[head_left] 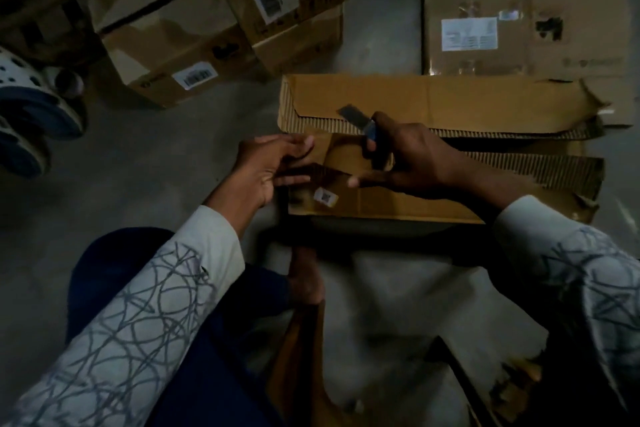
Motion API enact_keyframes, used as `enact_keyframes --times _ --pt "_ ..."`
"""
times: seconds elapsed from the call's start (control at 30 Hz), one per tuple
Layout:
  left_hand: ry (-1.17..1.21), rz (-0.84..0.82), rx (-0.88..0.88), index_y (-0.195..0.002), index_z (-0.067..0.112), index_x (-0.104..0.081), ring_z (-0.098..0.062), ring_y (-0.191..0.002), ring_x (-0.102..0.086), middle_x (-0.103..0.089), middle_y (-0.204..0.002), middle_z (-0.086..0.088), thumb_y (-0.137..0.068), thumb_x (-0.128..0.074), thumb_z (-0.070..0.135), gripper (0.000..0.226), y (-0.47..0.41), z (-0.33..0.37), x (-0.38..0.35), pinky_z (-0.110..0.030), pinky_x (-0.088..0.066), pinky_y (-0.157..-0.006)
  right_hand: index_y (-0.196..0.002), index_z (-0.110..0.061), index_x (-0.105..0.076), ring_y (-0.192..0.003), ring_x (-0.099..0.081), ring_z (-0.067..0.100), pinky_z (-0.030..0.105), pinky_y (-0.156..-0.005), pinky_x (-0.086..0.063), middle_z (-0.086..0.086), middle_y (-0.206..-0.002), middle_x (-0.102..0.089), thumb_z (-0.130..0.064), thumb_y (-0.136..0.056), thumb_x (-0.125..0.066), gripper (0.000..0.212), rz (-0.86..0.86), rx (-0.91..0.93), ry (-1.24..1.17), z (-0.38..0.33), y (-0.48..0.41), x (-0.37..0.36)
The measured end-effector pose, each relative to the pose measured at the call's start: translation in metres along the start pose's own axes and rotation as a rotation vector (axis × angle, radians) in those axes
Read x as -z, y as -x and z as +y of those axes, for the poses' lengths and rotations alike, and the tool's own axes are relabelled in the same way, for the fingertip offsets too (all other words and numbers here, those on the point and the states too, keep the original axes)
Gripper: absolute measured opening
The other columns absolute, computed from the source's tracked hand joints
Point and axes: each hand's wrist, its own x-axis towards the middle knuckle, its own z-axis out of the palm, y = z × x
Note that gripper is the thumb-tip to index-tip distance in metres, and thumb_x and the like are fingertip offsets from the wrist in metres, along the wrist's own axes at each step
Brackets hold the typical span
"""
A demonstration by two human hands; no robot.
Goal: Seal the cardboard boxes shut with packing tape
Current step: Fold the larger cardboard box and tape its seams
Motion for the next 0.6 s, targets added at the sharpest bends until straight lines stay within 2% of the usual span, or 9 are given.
enact_keyframes --times 0.07,0.17,0.23,0.4,0.5,0.57,0.6 --pt "0.011 0.039 -0.018 -0.088 0.012 -0.072 -0.011 -0.069 -0.073 -0.075 -0.074 0.002 -0.084 -0.076 0.008 0.007 -0.003 0.004 -0.002 -0.036 -0.063 -0.065 -0.111 -0.018 -0.038 -0.077 -0.06 0.005 0.018 -0.06 -0.05 -0.007 -0.1 -0.058 -0.046 -0.074 -0.082 0.064 0.017 0.057 0.0 -0.001 -0.008 0.0" --pt "0.066 0.125 -0.042 -0.084 0.011 -0.07 -0.012 -0.066 -0.071 -0.073 -0.072 0.002 -0.085 -0.075 0.007 0.007 -0.008 0.013 0.001 -0.036 -0.061 -0.065 -0.116 -0.005 -0.04 -0.071 -0.058 0.018 0.036 -0.057 -0.054 0.002 -0.099 -0.061 -0.034 -0.082 -0.078 0.058 0.086 0.187 0.16 0.003 -0.017 0.0" --pt "0.091 0.172 -0.057 -0.085 0.012 -0.07 -0.013 -0.069 -0.071 -0.073 -0.075 0.002 -0.084 -0.076 0.007 0.008 -0.012 0.018 0.007 -0.034 -0.061 -0.063 -0.116 -0.005 -0.039 -0.071 -0.057 0.021 0.041 -0.055 -0.054 0.008 -0.098 -0.063 -0.029 -0.085 -0.075 0.053 0.113 0.18 0.215 0.008 -0.021 0.006" --pt "0.09 0.21 -0.045 -0.102 0.008 -0.072 -0.017 -0.075 -0.074 -0.076 -0.086 -0.002 -0.081 -0.08 0.012 0.022 -0.013 0.014 0.018 -0.03 -0.059 -0.062 -0.111 0.003 -0.045 -0.067 -0.052 0.019 0.028 -0.052 -0.044 0.01 -0.092 -0.061 -0.014 -0.084 -0.076 0.044 0.12 0.29 0.244 0.01 -0.028 0.012" --pt "0.141 0.276 -0.055 -0.105 0.007 -0.072 -0.015 -0.071 -0.071 -0.074 -0.08 0.002 -0.082 -0.079 0.013 0.024 -0.017 0.015 0.027 -0.029 -0.057 -0.059 -0.108 0.004 -0.047 -0.063 -0.046 0.018 0.023 -0.05 -0.034 0.002 -0.086 -0.051 -0.024 -0.094 -0.063 0.035 0.164 0.297 0.308 0.014 -0.032 0.024" --pt "0.135 0.277 -0.056 -0.101 0.009 -0.072 -0.017 -0.076 -0.071 -0.073 -0.078 0.003 -0.084 -0.078 0.014 0.019 -0.02 0.014 0.031 -0.031 -0.056 -0.063 -0.107 0.0 -0.045 -0.062 -0.048 0.02 0.019 -0.052 -0.03 -0.002 -0.087 -0.048 -0.032 -0.093 -0.068 0.042 0.182 0.269 0.296 0.019 -0.028 0.034" --pt "0.116 0.26 -0.052 -0.099 0.01 -0.072 -0.018 -0.08 -0.071 -0.072 -0.079 0.002 -0.084 -0.078 0.015 0.017 -0.02 0.012 0.03 -0.032 -0.056 -0.067 -0.107 0.0 -0.045 -0.062 -0.051 0.022 0.019 -0.052 -0.033 -0.001 -0.087 -0.051 -0.037 -0.09 -0.07 0.048 0.188 0.263 0.277 0.019 -0.024 0.038"
